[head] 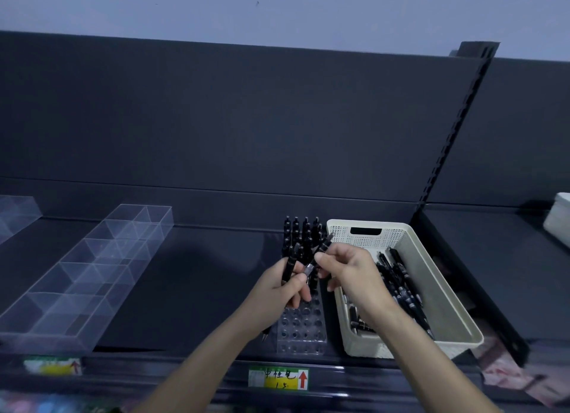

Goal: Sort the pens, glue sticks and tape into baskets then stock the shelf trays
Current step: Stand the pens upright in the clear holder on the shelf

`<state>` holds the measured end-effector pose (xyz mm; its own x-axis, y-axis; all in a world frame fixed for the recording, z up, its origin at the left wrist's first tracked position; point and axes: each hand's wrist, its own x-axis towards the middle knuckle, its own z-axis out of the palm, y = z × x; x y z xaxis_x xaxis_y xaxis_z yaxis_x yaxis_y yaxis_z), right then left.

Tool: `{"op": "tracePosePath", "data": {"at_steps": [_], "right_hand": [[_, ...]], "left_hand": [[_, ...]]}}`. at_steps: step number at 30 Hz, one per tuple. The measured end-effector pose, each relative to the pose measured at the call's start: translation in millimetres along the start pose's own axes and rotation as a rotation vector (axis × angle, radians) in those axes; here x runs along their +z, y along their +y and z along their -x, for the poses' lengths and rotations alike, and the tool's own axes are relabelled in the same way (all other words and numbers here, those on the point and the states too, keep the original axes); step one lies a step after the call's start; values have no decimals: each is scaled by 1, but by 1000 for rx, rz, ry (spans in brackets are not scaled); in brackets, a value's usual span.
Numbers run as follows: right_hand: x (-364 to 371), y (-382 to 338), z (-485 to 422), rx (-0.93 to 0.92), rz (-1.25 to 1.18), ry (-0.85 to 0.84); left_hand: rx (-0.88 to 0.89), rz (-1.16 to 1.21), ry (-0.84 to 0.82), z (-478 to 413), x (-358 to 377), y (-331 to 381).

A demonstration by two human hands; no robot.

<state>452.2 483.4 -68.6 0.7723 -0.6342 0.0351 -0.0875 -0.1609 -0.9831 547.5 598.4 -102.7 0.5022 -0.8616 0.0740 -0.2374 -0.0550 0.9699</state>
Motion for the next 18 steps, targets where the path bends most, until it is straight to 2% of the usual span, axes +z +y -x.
{"op": "tracePosePath", "data": {"at_steps": [3, 6, 10, 12, 15, 18], "right_hand": [[-5, 1, 1, 54, -109, -50], [-7, 3, 1, 50, -92, -37], [-23, 5, -5, -81, 126, 197], [-29, 9, -9, -113, 247, 295], [-25, 17, -15, -129, 349, 339], [-14, 24, -18, -133, 462, 299]], "left_hand": [[-36, 19, -24, -2, 1, 1], [-95, 40, -37, -2, 4, 1], [-129, -205, 77, 0, -8, -3], [-128, -241, 115, 3, -14, -6], [-213, -82, 124, 6, -17, -11], [-251, 79, 135, 5, -19, -15]]}}
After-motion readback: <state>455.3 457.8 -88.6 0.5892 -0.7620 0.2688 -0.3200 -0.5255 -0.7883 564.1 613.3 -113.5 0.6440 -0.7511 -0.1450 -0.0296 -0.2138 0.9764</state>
